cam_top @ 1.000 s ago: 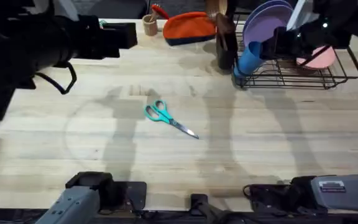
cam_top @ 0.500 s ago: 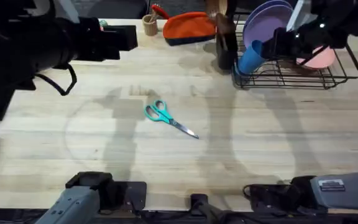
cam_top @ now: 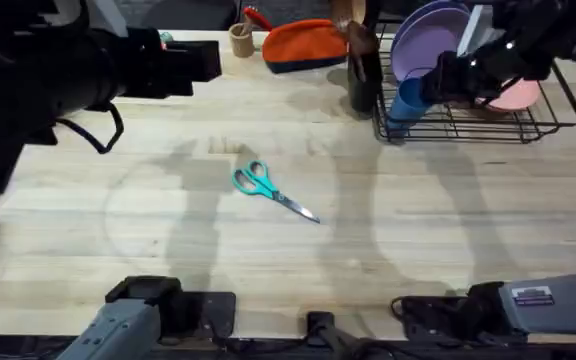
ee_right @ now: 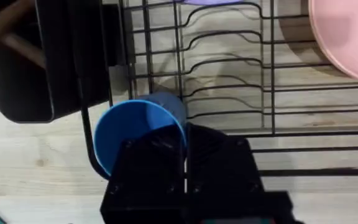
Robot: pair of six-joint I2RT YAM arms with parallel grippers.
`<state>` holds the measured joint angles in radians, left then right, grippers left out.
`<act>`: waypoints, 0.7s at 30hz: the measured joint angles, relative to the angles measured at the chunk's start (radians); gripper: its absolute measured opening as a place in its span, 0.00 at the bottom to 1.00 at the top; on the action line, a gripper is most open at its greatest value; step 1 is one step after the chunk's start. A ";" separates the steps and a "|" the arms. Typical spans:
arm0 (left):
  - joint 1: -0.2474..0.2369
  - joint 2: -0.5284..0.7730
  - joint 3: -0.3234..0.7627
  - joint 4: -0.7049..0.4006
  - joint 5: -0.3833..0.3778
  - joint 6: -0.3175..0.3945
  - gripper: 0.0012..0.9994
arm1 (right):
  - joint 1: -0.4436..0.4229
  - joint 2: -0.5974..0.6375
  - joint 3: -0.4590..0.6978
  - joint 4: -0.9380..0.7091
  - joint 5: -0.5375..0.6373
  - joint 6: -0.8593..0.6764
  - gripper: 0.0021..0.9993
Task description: Pick up the cup on the table and put them onto the rack.
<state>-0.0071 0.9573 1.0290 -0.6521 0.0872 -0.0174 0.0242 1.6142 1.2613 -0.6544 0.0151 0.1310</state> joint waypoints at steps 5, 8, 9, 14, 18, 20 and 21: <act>0.000 0.000 0.000 0.000 0.000 0.000 0.99 | 0.000 0.000 0.000 -0.005 0.000 0.000 0.03; 0.000 0.000 0.000 0.000 0.000 0.000 0.99 | 0.000 0.000 0.000 -0.007 0.000 0.000 0.03; 0.000 0.000 0.000 0.000 0.000 0.000 0.99 | 0.000 0.000 0.000 -0.008 0.000 0.000 0.03; 0.000 0.000 0.000 0.000 0.000 0.000 0.99 | 0.000 0.000 0.000 -0.010 0.000 0.000 0.03; 0.000 0.000 0.000 0.000 0.000 0.000 0.99 | 0.000 0.000 0.000 -0.011 -0.013 0.006 0.03; 0.000 0.000 0.000 0.000 0.000 0.000 0.99 | 0.000 0.000 0.000 -0.013 -0.024 0.012 0.03; 0.000 0.000 0.000 -0.001 0.000 0.000 0.99 | 0.000 0.000 0.000 -0.015 -0.031 0.012 0.03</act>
<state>-0.0071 0.9573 1.0290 -0.6527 0.0872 -0.0174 0.0238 1.6142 1.2613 -0.6697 -0.0162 0.1434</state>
